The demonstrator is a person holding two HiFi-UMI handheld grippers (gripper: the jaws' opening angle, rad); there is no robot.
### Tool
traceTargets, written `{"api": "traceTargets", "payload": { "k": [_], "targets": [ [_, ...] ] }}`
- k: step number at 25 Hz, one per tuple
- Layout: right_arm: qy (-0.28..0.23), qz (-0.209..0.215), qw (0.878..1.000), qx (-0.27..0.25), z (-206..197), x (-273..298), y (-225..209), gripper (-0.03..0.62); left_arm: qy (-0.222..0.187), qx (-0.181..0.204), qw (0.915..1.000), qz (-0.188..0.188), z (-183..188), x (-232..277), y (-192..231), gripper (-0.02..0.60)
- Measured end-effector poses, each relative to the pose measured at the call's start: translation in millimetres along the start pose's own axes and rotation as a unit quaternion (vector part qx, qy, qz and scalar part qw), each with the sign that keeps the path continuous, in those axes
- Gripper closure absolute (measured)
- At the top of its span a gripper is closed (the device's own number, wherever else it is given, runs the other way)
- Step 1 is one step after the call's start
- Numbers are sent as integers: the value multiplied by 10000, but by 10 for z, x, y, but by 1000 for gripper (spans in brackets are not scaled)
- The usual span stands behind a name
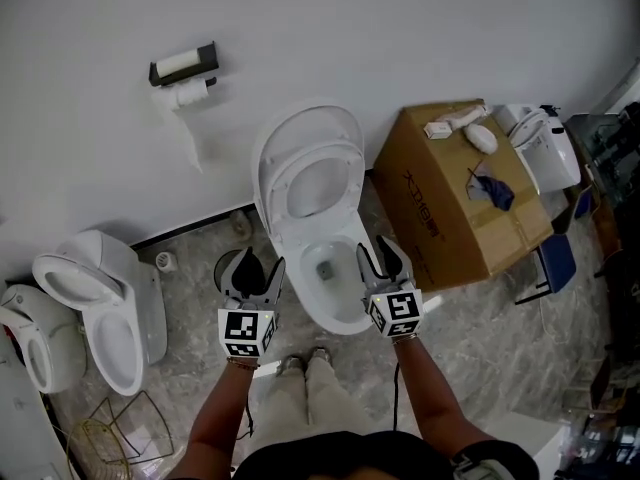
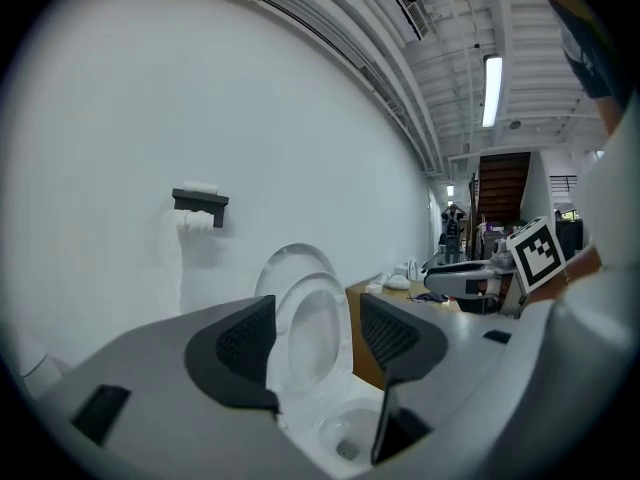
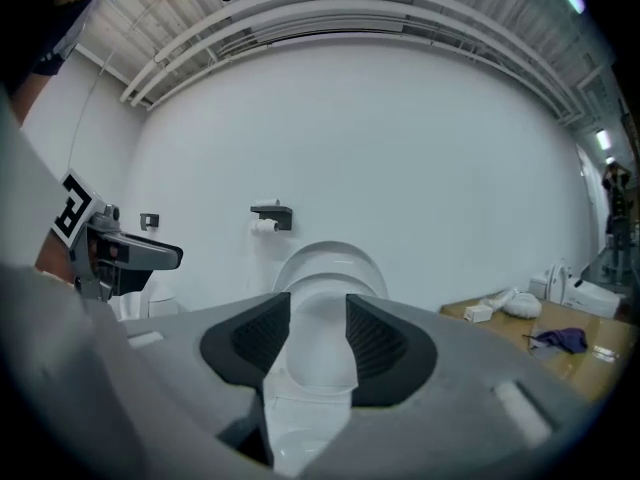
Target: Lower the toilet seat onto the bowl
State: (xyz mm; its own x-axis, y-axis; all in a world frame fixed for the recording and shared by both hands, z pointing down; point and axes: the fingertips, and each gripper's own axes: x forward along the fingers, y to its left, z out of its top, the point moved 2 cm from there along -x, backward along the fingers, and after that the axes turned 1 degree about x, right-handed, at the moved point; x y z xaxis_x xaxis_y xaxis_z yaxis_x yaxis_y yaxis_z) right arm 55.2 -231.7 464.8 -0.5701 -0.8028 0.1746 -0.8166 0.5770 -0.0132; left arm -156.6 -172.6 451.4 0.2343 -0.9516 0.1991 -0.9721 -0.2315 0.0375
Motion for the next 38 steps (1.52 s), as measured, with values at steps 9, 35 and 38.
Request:
{"api": "traceTargets", "payload": {
  "k": [9,35,38],
  "targets": [
    [170,204,9995,-195,-78,832,-418,309,280,63,9996,-56,-174,797,192,223],
    [698,-87,9975,65,-284,2591,-1380,296,306,-256,9991,-108,-447,2352,873,196],
    [795,-125,9968,9,-297,2653,-1400,308,255,-343,9989,-186,-425,2396,879,225]
  ]
}}
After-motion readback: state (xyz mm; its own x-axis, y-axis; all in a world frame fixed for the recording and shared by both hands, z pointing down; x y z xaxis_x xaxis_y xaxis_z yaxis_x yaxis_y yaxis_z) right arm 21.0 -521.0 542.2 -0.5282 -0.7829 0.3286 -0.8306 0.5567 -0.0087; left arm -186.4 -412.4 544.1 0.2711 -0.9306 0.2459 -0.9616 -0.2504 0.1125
